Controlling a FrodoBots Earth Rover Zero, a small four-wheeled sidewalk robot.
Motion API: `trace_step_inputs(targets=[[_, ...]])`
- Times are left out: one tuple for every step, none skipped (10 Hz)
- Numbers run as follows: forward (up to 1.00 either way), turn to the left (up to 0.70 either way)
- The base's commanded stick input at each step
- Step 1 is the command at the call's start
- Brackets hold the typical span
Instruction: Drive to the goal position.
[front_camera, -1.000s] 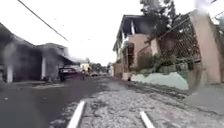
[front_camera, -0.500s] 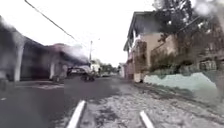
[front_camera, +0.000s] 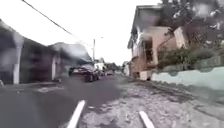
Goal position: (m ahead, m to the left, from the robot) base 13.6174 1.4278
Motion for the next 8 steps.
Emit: trace_step_inputs(targets=[[1.0,0.01],[1.0,0.11],[1.0,0.08],[1.0,0.07],[1.0,0.21],[1.0,0.03],[1.0,0.15],[1.0,0.2]])
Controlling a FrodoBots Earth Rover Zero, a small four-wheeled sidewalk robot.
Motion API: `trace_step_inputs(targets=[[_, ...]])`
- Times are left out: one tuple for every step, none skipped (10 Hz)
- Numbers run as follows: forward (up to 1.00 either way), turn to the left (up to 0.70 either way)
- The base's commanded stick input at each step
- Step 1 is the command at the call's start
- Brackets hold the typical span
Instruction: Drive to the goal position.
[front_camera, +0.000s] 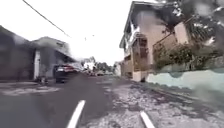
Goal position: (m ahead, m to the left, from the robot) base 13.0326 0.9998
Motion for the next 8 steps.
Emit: trace_step_inputs(targets=[[1.0,0.15],[1.0,0.14],[1.0,-0.07],[1.0,-0.3],[1.0,-0.4],[1.0,-0.4],[1.0,-0.4],[1.0,-0.28]])
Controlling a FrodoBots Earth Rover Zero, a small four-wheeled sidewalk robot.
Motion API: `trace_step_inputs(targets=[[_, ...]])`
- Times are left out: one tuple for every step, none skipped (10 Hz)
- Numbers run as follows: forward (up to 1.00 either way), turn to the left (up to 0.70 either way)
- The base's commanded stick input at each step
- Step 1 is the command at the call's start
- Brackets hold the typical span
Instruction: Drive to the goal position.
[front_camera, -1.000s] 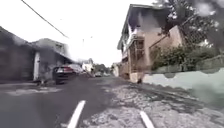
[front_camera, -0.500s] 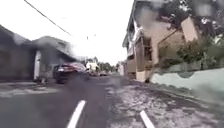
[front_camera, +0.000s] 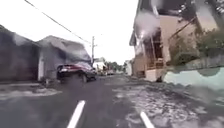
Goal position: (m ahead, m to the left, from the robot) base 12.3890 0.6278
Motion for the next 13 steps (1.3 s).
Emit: trace_step_inputs(targets=[[1.0,-0.04],[1.0,0.12],[1.0,0.11],[1.0,0.05],[1.0,0.18],[1.0,0.22],[1.0,0.17],[1.0,-0.07],[1.0,-0.33],[1.0,-0.4],[1.0,-0.4],[1.0,-0.4],[1.0,-0.36]])
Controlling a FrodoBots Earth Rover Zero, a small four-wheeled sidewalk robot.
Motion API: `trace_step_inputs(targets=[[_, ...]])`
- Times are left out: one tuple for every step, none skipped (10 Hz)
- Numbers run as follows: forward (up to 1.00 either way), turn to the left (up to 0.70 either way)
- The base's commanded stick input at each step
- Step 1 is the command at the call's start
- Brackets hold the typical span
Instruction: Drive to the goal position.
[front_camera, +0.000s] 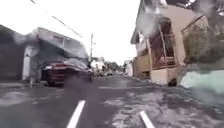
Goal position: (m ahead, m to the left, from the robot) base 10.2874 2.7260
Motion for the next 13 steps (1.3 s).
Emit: trace_step_inputs(targets=[[1.0,-0.3],[1.0,-0.2],[1.0,-0.06],[1.0,0.14],[1.0,0.2],[1.0,0.14],[1.0,0.06],[1.0,0.17],[1.0,0.22],[1.0,0.16],[1.0,0.08],[1.0,0.01],[1.0,-0.08]])
